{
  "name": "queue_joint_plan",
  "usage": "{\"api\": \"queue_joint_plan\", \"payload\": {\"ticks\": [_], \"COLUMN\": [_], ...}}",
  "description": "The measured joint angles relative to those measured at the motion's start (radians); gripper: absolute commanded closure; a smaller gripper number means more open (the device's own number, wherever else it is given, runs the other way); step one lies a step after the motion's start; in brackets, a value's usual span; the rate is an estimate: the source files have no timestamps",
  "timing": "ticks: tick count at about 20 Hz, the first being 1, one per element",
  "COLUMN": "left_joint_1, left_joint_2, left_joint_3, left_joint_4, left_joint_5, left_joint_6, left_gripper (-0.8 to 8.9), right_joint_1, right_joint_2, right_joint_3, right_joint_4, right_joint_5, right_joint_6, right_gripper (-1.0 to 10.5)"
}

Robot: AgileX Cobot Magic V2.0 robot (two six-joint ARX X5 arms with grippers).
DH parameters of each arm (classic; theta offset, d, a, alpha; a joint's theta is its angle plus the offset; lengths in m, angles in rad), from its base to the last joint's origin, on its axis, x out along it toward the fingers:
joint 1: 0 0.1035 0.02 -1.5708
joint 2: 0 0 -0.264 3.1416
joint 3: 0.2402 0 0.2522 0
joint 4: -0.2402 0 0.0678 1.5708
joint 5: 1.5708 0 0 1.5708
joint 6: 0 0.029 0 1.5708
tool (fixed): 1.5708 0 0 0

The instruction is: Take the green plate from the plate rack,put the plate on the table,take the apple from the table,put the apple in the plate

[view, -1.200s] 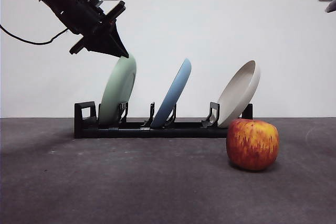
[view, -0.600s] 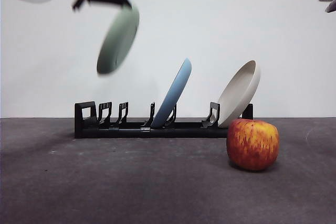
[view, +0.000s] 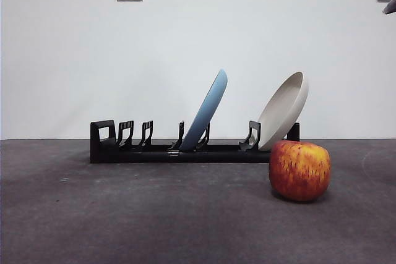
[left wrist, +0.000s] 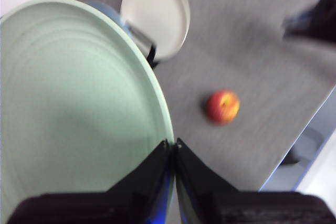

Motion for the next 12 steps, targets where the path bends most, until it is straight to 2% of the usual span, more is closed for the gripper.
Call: {"api": "queue_joint_plan", "payload": {"ticks": [4, 8, 10, 12], "left_joint_1": [-0.257, -0.485, -0.558, -0.602], "left_joint_2": [-0.014, 0.001, 0.011, 0.015], "left_joint_3": [-0.001, -0.096, -0.176, -0.266], "left_joint_4": [-0.002, -0.002, -0.001, 0.020], "left_joint_5": [-0.239, -0.483, -0.555, -0.562], "left_joint_6": [-0.016, -0.099, -0.142, -0.161], "left_gripper": [8.21, 8.22, 8.22, 8.22], "right_joint_1": [0.000, 0.000, 0.000, 0.000], "right_joint_2": [0.000, 0.000, 0.000, 0.000], "right_joint_3": [0.000, 0.000, 0.000, 0.000], "right_joint_4": [0.000, 0.000, 0.000, 0.000], "right_joint_5": [0.000, 0.000, 0.000, 0.000], "right_joint_6": [0.000, 0.000, 0.000, 0.000], "right_gripper": [6.0, 6.0, 6.0, 6.0]}}
